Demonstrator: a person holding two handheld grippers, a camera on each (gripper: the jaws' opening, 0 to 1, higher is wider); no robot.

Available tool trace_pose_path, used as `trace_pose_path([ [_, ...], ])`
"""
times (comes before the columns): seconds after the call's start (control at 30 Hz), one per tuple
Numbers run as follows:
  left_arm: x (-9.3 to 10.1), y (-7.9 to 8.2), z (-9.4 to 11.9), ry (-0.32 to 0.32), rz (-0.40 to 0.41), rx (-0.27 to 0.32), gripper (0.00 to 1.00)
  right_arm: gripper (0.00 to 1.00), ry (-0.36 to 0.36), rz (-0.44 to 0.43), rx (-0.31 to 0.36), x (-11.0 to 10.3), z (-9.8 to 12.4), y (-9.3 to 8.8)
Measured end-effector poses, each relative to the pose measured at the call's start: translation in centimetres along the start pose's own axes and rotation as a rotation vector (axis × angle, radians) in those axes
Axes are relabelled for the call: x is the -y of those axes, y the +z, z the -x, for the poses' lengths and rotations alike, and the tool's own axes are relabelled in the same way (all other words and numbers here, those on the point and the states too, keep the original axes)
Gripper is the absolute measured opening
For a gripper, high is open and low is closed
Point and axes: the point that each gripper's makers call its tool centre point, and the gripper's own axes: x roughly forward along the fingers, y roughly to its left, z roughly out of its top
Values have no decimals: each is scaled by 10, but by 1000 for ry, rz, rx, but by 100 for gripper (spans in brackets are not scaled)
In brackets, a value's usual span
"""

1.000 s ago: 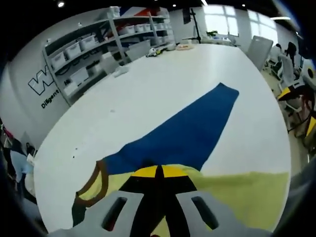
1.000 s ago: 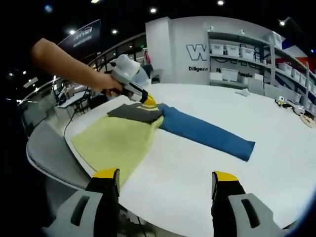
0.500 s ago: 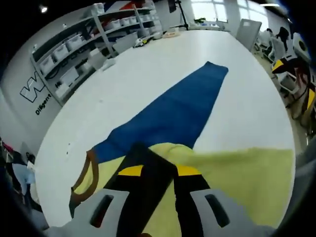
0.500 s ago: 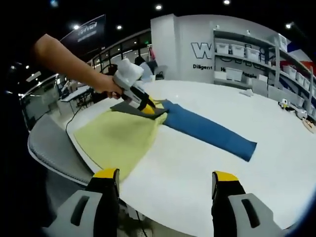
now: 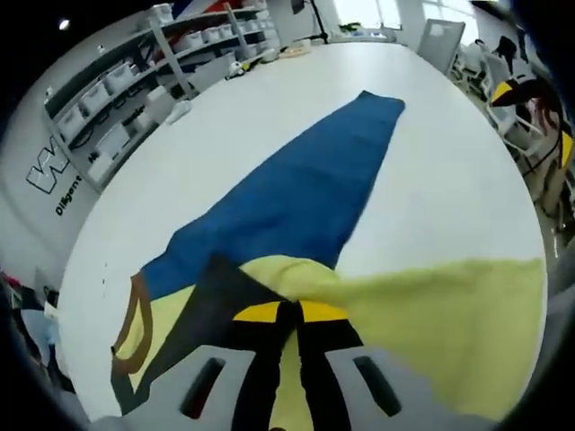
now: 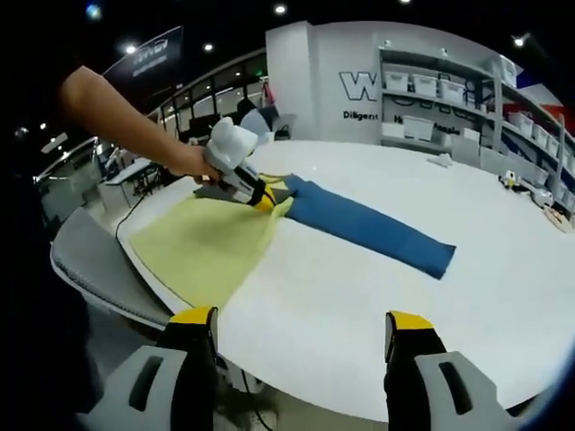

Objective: Fold the garment on the visible template until the final outline fits inside the template.

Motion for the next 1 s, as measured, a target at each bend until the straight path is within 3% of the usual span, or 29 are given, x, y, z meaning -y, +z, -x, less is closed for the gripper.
trace_pose_path([
  [0.17,0,3,4,-4,-5,13,2,74,10,-8,1,-1,-8,3],
  [0.43,3,3,9,-44,59,27,2,73,19,0,17,0,-19,15],
  [0.5,17,-1,7,-124,102,9,1,73,22,-6,21,-1,-21,17],
  [0.57,15,7,7,-106,19,65,15,73,25,-5,20,-1,-23,18],
  [0.63,21,5,9,-124,59,48,32,73,24,-1,20,1,-25,19],
  [0.83,28,6,22,-149,3,93,41,73,3,1,29,8,-30,26],
  [1.0,25,8,29,-145,7,98,46,73,-19,8,37,17,-35,30],
])
